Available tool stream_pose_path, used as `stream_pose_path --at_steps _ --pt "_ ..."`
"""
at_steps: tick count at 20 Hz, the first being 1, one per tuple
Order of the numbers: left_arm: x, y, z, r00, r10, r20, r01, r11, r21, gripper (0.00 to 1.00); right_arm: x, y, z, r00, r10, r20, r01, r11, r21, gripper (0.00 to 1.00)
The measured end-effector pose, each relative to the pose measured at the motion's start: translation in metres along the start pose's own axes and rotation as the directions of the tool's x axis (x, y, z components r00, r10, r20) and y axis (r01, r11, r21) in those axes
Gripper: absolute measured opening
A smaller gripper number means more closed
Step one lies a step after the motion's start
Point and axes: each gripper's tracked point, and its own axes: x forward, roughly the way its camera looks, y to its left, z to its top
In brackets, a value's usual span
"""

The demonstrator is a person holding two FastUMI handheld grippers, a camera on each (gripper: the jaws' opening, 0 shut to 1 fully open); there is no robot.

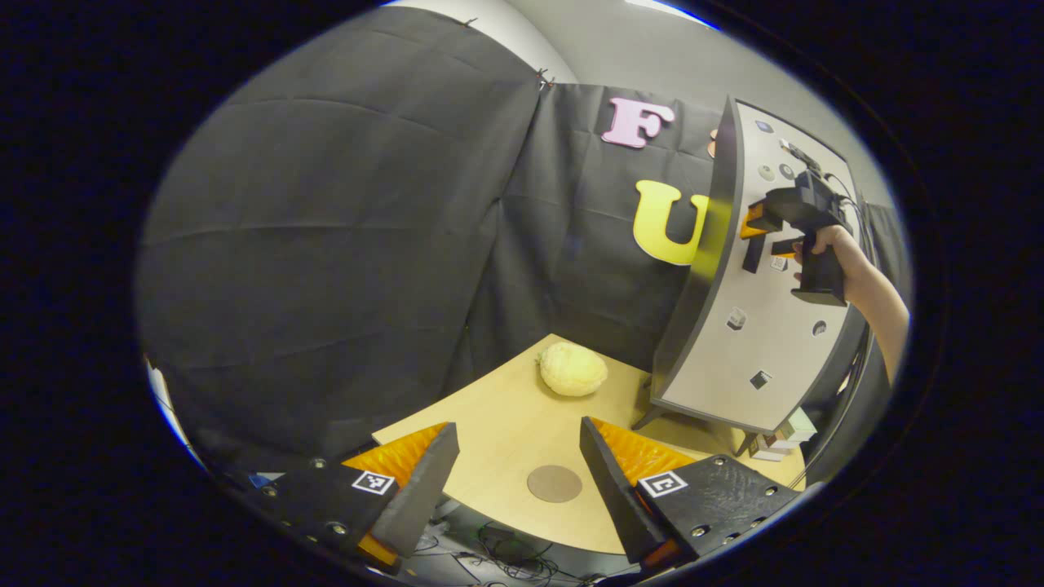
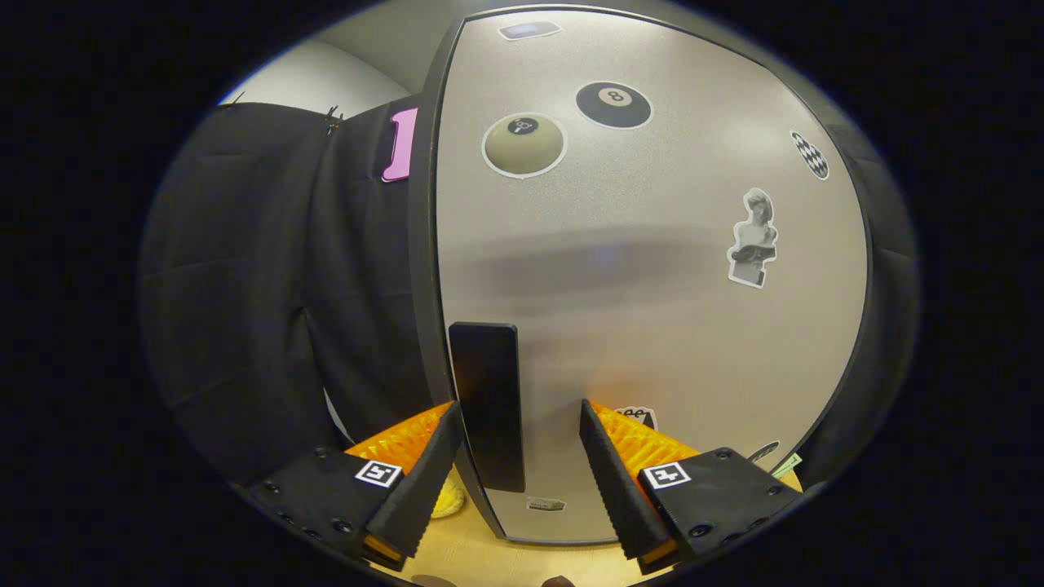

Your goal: Open the cabinet door with the right hand, grasp the bottle in the cabinet with the left hand and place it on the coaster, then close the cabinet door with the right hand.

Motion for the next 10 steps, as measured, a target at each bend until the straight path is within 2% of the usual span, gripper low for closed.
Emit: stream_pose_path --at_steps 1,2,3,4,5,6,7,8,9,10 --pt "-0.002 0.001 0.0 1.0 0.005 0.003 -0.005 1.0 0.001 0.93 0.001 0.002 0.002 1.0 0.003 0.008 -0.002 1.0 -0.007 0.72" --pt "-0.004 0.001 0.0 1.0 0.008 0.005 -0.008 1.0 0.007 0.93 0.002 0.002 0.002 1.0 0.002 0.007 -0.002 1.0 -0.009 0.67" --pt "-0.006 0.001 0.0 1.0 0.009 0.008 -0.009 1.0 0.015 0.92 0.003 0.01 0.0 1.0 0.031 0.0 -0.031 1.0 0.002 0.65" --pt "-0.008 0.001 0.0 1.0 0.01 0.007 -0.011 1.0 0.022 0.92 0.0 0.014 0.0 0.999 0.037 -0.015 -0.037 0.999 0.021 0.55" --pt "-0.011 0.0 -0.001 1.0 0.01 0.006 -0.011 1.0 0.027 0.92 0.002 0.013 0.0 1.0 0.029 -0.009 -0.028 0.999 0.027 0.38" --pt "-0.015 -0.001 -0.003 1.0 0.009 0.003 -0.009 1.0 0.027 0.88 0.001 0.012 0.0 1.0 0.023 -0.008 -0.023 1.0 0.018 0.34" --pt "-0.018 -0.003 -0.006 1.0 0.006 0.0 -0.006 1.0 0.026 0.88 0.001 0.012 -0.001 1.0 0.017 0.001 -0.017 1.0 0.001 0.37" --pt "-0.022 -0.005 -0.007 1.0 0.001 -0.004 -0.001 1.0 0.021 0.93 0.003 0.012 -0.001 1.0 0.019 0.011 -0.019 1.0 -0.011 0.31" --pt "-0.025 -0.009 -0.009 1.0 -0.007 -0.008 0.008 1.0 0.016 0.93 0.0 0.012 -0.001 1.0 0.024 0.014 -0.024 1.0 -0.013 0.31" --pt "-0.028 -0.014 -0.009 1.0 -0.017 -0.007 0.017 1.0 0.017 0.93 0.004 0.013 -0.002 0.999 0.034 0.019 -0.034 0.999 -0.009 0.25"
